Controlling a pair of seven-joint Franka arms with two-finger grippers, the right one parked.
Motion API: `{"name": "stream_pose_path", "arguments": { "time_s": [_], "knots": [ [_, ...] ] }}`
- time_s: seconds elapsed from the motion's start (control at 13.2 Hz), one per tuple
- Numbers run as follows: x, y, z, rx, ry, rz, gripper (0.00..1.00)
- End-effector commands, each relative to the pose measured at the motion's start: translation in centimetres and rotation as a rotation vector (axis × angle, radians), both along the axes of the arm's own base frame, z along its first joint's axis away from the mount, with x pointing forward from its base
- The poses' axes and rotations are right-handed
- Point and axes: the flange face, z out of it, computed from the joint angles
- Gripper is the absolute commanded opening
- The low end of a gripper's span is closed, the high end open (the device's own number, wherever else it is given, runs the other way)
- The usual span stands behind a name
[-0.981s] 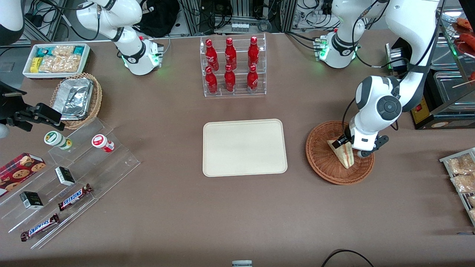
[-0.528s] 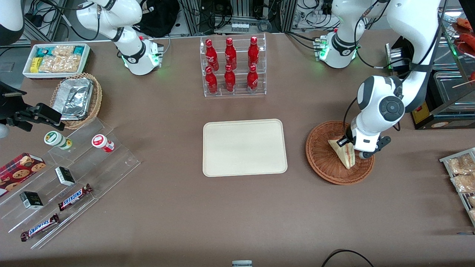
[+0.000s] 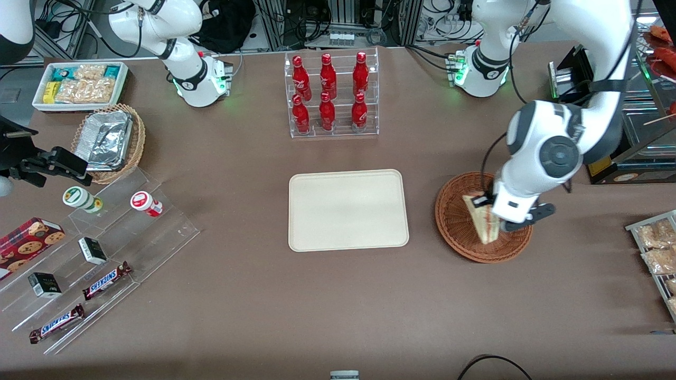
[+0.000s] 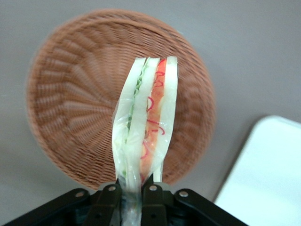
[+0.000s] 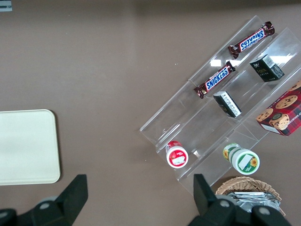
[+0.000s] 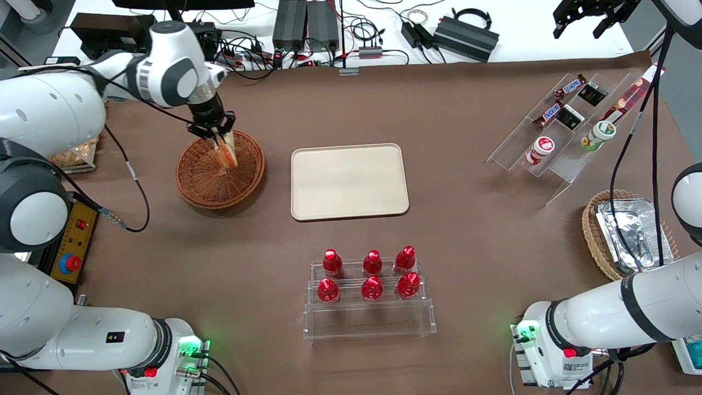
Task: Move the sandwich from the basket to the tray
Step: 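Lift the sandwich and carry it over the cream tray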
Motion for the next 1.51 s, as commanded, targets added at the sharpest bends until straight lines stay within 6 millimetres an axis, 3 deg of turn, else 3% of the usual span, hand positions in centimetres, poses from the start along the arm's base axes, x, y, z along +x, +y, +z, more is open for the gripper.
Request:
{"name": "stream_pose_path", "arguments": {
  "time_s": [0.0, 0.53, 0.75, 0.98, 1.43],
  "knots": [
    [-0.2, -5.9, -1.0, 0.002, 0.016, -0.111, 0.03],
    [-2.5, -22.0, -5.1, -0.009, 0.027, -0.15, 0.03],
    [-3.4, -27.0, -5.6, -0.019, 0.01, -0.125, 0.03],
    [-5.4, -31.9, -6.8, -0.003, 0.024, -0.103, 0.03],
    [-6.9, -34.5, -10.0, 0.065, -0.002, -0.086, 0.05]
  ]
}}
